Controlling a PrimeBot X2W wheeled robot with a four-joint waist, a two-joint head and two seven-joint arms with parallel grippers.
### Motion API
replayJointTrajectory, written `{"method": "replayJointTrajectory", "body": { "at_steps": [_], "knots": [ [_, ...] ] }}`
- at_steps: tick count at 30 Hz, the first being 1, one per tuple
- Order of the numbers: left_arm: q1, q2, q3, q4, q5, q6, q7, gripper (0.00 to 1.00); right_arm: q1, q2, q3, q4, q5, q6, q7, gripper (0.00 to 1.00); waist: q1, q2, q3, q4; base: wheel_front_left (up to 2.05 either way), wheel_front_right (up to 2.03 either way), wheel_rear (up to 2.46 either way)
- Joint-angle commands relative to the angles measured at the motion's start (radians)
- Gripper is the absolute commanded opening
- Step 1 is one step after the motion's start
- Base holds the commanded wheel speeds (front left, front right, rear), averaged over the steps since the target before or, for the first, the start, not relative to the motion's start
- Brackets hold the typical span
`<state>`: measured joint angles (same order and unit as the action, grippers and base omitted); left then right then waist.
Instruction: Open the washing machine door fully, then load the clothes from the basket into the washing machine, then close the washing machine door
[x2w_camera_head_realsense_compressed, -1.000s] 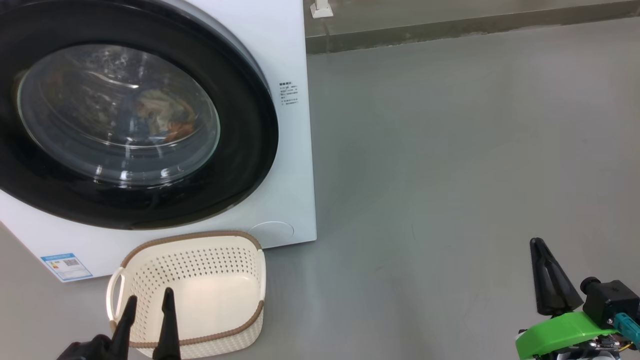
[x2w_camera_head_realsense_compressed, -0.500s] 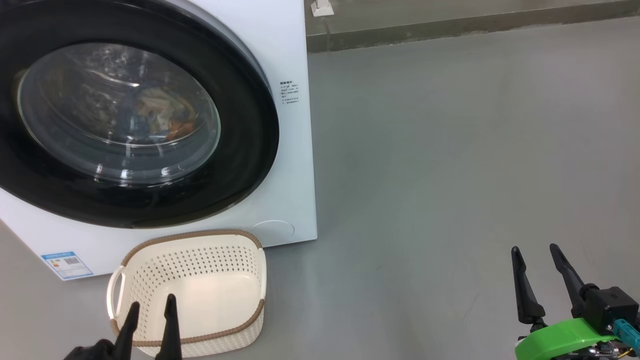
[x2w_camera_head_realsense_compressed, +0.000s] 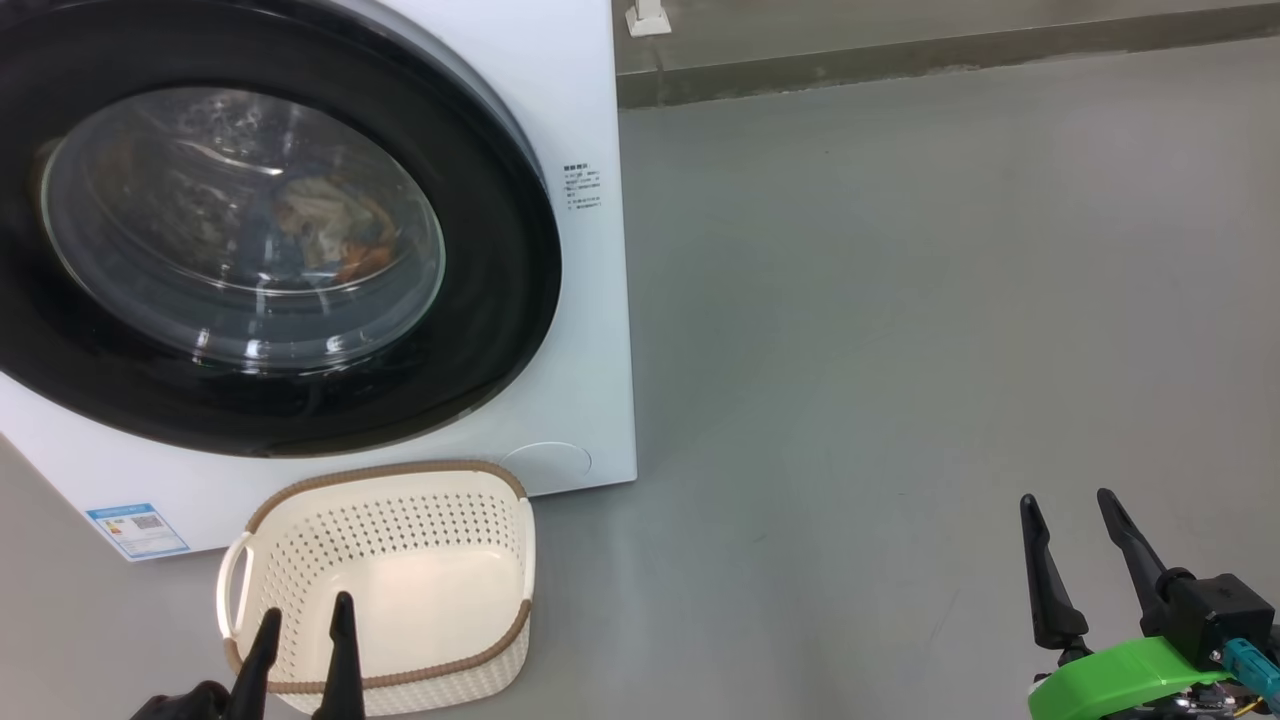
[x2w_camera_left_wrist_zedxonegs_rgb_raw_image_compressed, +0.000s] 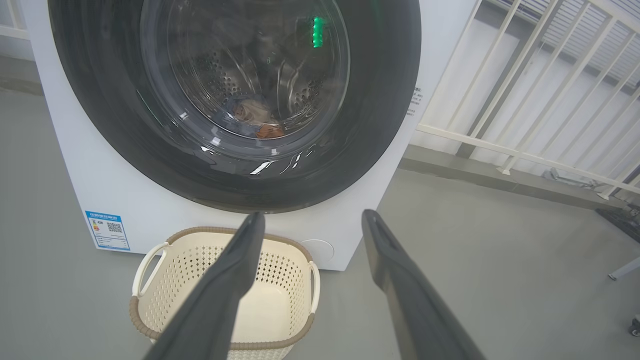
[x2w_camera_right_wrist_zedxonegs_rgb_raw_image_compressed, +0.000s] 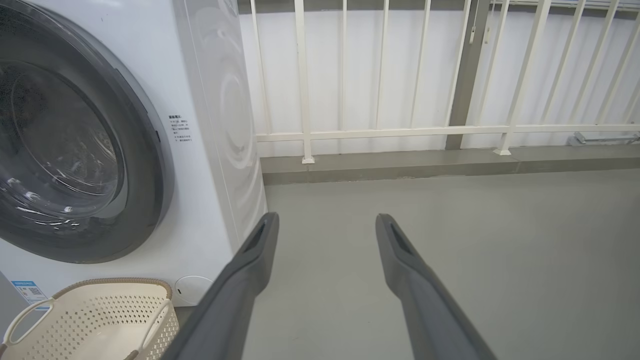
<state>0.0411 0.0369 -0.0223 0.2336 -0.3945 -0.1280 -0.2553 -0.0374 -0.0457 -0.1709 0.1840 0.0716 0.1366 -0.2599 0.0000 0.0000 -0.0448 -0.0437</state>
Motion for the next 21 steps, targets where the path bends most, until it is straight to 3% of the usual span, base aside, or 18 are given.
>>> {"method": "replayJointTrajectory", "body": {
  "at_steps": [1, 21],
  "knots": [
    [-0.023, 0.013, 0.03, -0.02, -0.007, -0.003, -0.006, 1.0, -0.018, -0.005, 0.03, -0.021, -0.003, -0.006, -0.002, 1.0, 0.0, 0.0, -0.001, 0.001, 0.0, 0.0, 0.0],
    [-0.021, 0.013, 0.028, -0.02, -0.01, -0.003, -0.006, 1.0, -0.023, -0.005, 0.027, -0.012, 0.001, -0.006, -0.002, 1.0, 0.0, 0.0, -0.007, 0.007, 0.0, 0.0, 0.0]
  ]
}}
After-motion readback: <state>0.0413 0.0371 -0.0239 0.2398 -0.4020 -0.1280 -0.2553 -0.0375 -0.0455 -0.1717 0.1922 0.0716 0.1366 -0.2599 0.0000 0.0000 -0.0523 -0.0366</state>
